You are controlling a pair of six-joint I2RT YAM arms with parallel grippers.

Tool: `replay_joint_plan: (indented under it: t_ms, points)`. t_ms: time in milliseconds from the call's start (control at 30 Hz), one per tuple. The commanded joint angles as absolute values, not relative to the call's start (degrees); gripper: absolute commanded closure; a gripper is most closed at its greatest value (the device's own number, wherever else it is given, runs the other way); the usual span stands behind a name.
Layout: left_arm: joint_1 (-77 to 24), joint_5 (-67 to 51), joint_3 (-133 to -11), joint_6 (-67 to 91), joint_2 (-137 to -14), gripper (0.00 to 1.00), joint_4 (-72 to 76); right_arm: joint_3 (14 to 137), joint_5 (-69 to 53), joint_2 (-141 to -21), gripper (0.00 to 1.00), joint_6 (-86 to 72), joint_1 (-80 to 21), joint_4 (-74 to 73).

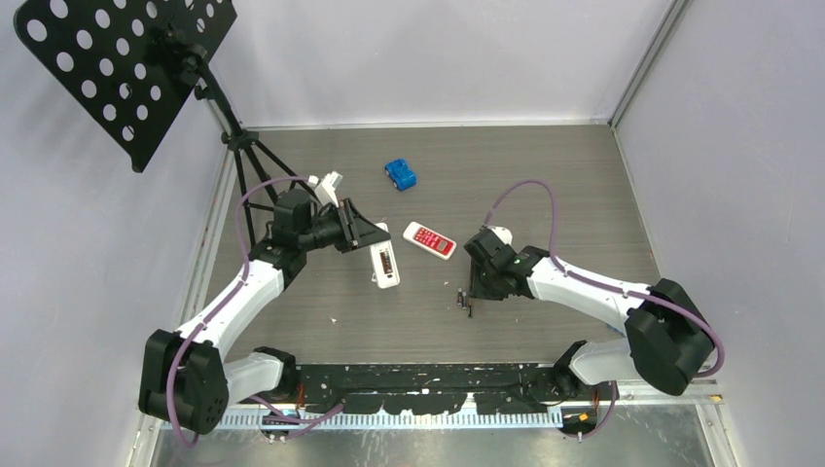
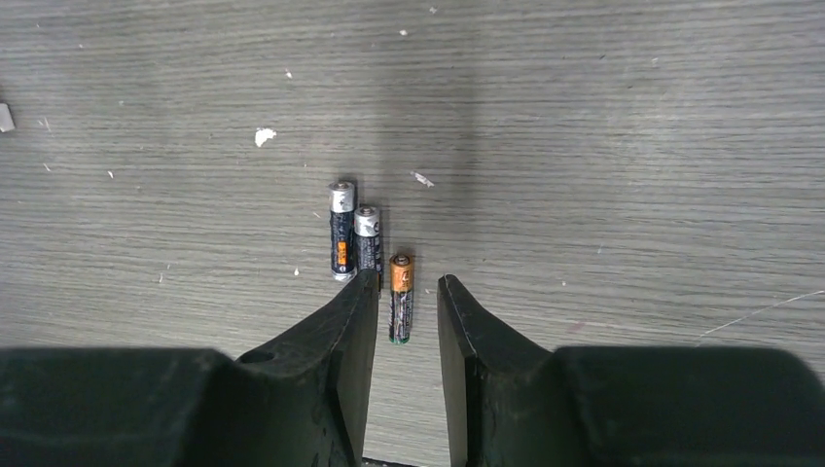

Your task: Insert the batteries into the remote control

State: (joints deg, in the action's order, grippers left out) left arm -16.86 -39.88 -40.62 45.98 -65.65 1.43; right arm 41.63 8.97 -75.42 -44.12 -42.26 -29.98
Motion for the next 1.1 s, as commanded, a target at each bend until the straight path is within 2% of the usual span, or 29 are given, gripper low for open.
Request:
replay_joint_plan:
  t_ms: [0, 567, 867, 1067]
  points:
    - [-16.8, -40.2, -40.4, 45.2, -64.7, 1.00, 4.9, 44.5, 10.1, -76.9, 0.66, -44.8, -44.1, -30.6]
    - [-16.8, -40.7, -40.4, 45.3, -64.8, 1.00, 5.1, 45.1, 10.7, -83.9, 0.72, -46.1, -45.8, -29.5]
    - [-16.8, -40.2, -40.3, 45.0, -63.7, 1.00, 4.8, 44.0, 18.6, -83.0, 0.89, -51.8, -45.6, -29.7]
    - [-16.8, -40.0, -40.4, 44.3, -62.9, 1.00, 4.6, 42.7, 25.0, -80.1, 0.91, -60.8, -39.5, -27.2]
